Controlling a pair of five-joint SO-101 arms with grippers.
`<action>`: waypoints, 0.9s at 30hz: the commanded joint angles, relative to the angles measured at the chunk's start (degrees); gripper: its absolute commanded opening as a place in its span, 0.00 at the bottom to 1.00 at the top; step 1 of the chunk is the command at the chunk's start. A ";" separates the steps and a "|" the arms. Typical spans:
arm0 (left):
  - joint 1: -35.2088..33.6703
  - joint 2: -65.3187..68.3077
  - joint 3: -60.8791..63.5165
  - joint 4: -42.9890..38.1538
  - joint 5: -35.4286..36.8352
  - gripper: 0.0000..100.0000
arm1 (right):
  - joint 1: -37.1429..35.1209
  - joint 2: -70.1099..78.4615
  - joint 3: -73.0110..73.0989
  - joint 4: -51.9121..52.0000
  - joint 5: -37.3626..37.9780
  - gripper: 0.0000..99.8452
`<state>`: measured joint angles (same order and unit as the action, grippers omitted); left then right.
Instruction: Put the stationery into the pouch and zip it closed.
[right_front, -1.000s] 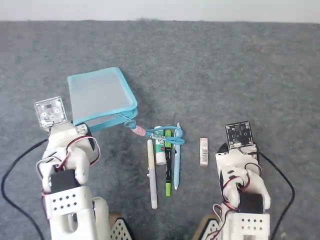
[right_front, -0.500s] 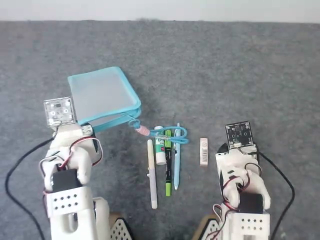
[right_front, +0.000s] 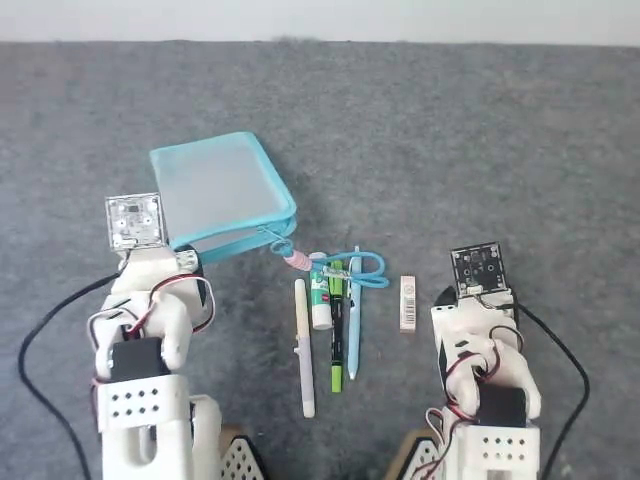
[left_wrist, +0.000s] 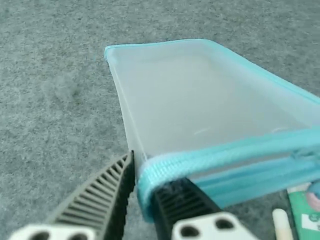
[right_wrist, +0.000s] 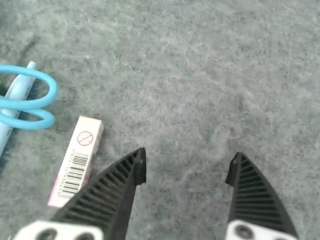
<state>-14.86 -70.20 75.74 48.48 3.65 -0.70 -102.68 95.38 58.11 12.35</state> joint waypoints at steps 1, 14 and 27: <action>0.26 0.26 -3.21 0.26 1.14 0.01 | 0.31 1.80 1.14 0.31 -0.53 0.26; 0.44 0.26 -1.63 -0.18 1.05 0.01 | -9.80 -0.31 1.14 9.36 -0.53 0.26; 0.44 0.26 -1.45 -0.18 1.05 0.01 | -4.09 2.59 -22.68 4.35 8.97 0.26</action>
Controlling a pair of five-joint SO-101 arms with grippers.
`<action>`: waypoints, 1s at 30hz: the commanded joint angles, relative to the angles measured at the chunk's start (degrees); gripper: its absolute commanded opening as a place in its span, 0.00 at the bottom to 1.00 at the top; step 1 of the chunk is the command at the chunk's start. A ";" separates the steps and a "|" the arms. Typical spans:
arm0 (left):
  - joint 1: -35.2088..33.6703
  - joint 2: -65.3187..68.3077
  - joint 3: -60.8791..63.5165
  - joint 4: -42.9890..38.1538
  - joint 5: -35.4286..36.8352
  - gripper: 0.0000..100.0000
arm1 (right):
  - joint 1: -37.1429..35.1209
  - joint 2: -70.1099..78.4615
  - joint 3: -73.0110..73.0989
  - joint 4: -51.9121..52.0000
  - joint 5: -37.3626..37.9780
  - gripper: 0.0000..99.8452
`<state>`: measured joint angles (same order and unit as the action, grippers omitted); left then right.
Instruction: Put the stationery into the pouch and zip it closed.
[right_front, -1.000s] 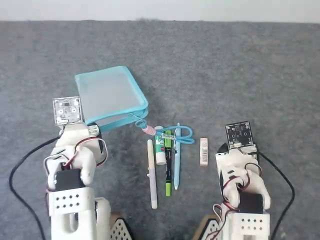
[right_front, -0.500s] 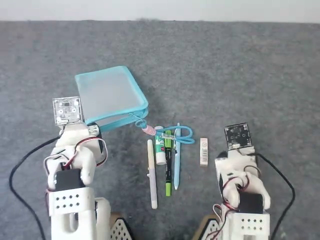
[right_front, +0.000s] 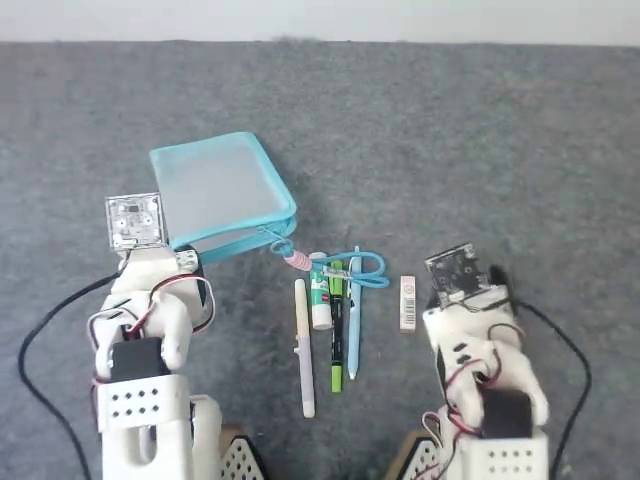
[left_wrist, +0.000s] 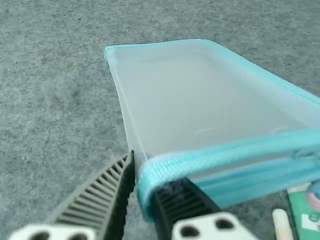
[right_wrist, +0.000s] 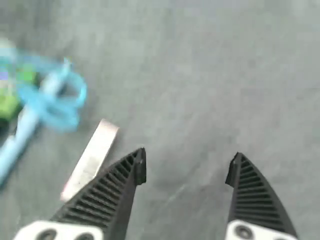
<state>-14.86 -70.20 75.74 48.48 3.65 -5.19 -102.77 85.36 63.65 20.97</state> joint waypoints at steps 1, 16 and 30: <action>0.53 0.26 -1.45 -0.18 1.05 0.01 | 0.31 5.93 -15.03 -1.27 0.18 0.26; 0.44 0.26 -0.57 -0.18 1.05 0.01 | -13.76 80.22 -48.09 -0.13 -10.11 0.26; 0.53 0.26 -0.75 -0.18 0.97 0.01 | -15.96 90.33 -49.67 2.95 -17.67 0.26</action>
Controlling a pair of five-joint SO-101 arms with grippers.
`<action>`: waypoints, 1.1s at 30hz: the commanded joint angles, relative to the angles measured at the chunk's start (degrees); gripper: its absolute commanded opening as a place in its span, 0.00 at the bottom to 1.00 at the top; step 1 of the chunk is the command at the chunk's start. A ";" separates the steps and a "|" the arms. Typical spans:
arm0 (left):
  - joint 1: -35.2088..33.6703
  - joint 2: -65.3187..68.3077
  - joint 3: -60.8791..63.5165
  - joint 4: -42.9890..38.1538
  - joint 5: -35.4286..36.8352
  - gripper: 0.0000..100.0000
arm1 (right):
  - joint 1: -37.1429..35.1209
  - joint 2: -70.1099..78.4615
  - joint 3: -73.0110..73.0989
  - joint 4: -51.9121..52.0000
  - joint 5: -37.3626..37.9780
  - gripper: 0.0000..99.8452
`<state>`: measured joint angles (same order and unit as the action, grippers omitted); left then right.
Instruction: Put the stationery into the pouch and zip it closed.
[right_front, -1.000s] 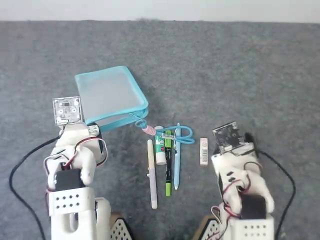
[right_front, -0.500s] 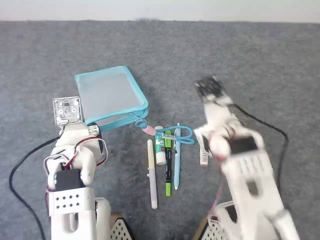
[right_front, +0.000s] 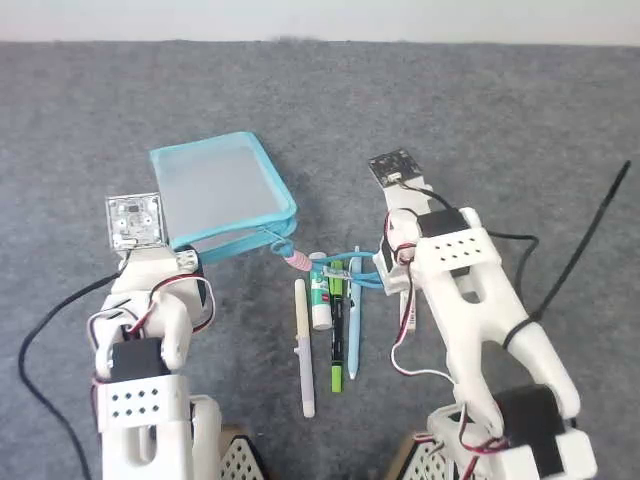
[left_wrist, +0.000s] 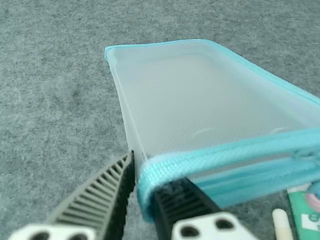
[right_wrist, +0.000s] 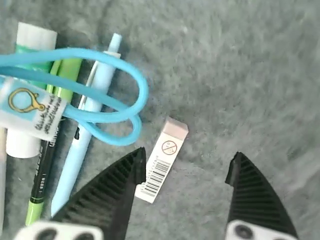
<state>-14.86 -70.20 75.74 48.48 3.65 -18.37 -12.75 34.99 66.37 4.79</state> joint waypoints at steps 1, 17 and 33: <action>0.53 0.26 -0.75 -0.18 0.97 0.01 | -4.26 0.66 2.29 -0.13 -1.67 0.26; 0.44 0.26 -0.22 -2.55 -0.09 0.01 | -8.48 2.33 8.18 -2.59 -13.80 0.17; 0.18 0.26 -0.22 -2.20 -0.09 0.01 | -2.95 10.07 7.91 -7.69 0.26 0.02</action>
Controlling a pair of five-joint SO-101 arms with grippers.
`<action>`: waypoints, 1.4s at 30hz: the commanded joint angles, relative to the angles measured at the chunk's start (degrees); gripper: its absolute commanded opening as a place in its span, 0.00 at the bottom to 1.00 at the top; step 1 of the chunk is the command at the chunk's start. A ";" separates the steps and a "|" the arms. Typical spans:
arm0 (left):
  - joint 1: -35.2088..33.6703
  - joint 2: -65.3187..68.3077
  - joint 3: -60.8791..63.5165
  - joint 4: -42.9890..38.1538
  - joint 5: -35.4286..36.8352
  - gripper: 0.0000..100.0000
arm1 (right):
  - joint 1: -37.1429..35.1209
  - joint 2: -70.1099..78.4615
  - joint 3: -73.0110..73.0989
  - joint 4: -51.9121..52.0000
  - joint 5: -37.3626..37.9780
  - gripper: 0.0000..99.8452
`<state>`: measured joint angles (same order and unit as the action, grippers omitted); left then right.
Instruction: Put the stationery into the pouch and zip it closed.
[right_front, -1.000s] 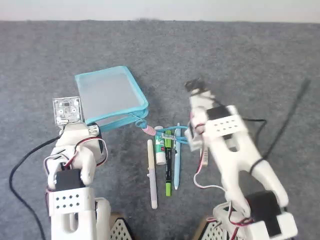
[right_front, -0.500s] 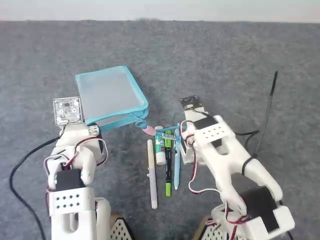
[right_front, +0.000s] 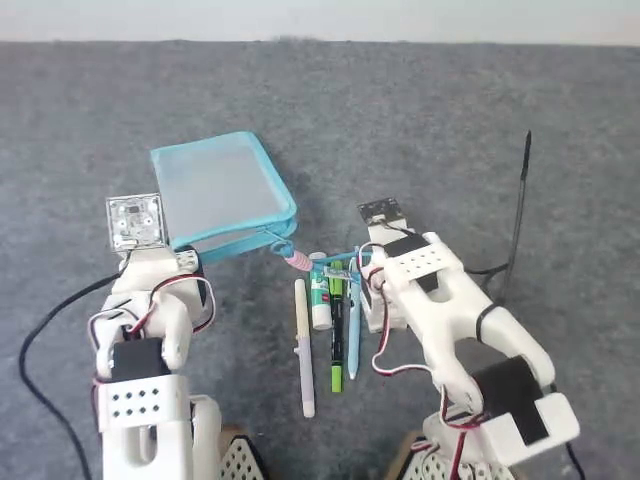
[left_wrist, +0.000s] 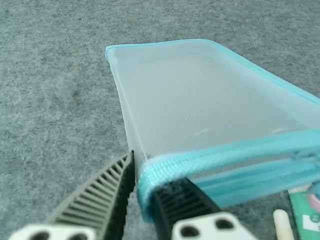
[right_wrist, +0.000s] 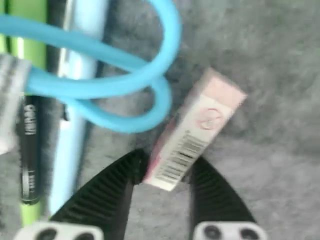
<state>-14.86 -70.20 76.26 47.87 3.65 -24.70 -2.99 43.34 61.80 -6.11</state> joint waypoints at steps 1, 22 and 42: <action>0.18 0.26 -0.75 -1.58 -0.09 0.01 | 4.62 -0.04 -0.44 -3.38 13.01 0.02; 0.44 0.26 -0.22 -1.85 -0.09 0.01 | -15.25 -46.81 -14.15 16.40 25.05 0.01; 0.53 0.26 -0.22 -1.85 -0.09 0.01 | -24.48 -0.92 -40.88 15.52 16.97 0.01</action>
<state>-14.86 -70.20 76.26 47.87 3.65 -48.62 -8.62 11.78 76.48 14.11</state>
